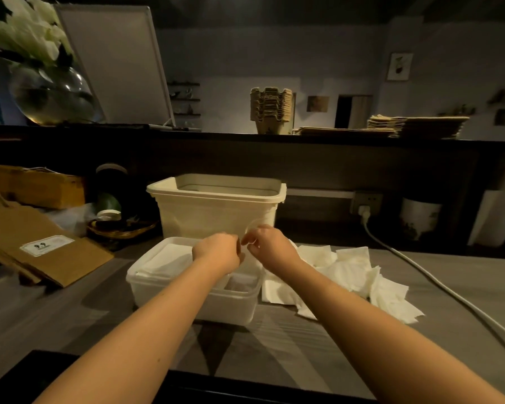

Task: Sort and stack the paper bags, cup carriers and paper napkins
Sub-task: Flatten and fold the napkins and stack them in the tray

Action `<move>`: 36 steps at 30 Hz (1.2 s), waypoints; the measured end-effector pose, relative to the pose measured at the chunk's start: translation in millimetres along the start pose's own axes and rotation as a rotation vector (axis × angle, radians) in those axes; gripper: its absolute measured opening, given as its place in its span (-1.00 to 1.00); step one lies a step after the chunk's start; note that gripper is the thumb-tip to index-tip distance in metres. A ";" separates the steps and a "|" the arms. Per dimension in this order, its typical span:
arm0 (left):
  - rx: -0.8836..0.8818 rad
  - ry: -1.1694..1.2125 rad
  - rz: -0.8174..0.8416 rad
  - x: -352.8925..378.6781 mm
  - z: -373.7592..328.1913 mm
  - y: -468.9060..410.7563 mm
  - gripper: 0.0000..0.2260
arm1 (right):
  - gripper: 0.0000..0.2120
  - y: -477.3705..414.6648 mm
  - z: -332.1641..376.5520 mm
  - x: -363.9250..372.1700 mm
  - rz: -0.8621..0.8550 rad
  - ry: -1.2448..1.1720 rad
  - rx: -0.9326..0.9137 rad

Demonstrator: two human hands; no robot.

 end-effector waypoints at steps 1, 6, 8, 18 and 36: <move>0.029 0.037 -0.050 -5.1 -9.9 0.8 -0.75 | -0.79 4.7 -7.5 -8.2 -0.029 -0.008 0.015; 0.167 0.096 -0.109 -5.0 -69.1 9.7 -0.80 | -0.80 34.3 -53.4 -32.7 -0.076 0.041 0.073; 0.218 0.084 -0.066 5.1 -82.4 11.2 -0.80 | -0.79 41.7 -62.6 -32.5 -0.052 0.062 0.069; 0.355 0.207 -0.051 49.6 -137.3 31.7 -0.77 | -0.73 92.3 -120.1 -17.7 0.132 0.099 0.113; 0.225 0.532 -0.337 61.7 -101.1 23.5 -0.85 | -0.53 99.6 -132.3 2.6 0.108 0.131 0.101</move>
Point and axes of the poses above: each hand's wrist, its own y-axis away from the middle knuckle, its own x-axis out of the palm, z = x × y, the point moved 10 cm from there along -y, towards the middle knuckle, and after that the axes turned 11 degrees about y, right-handed, at the moved point
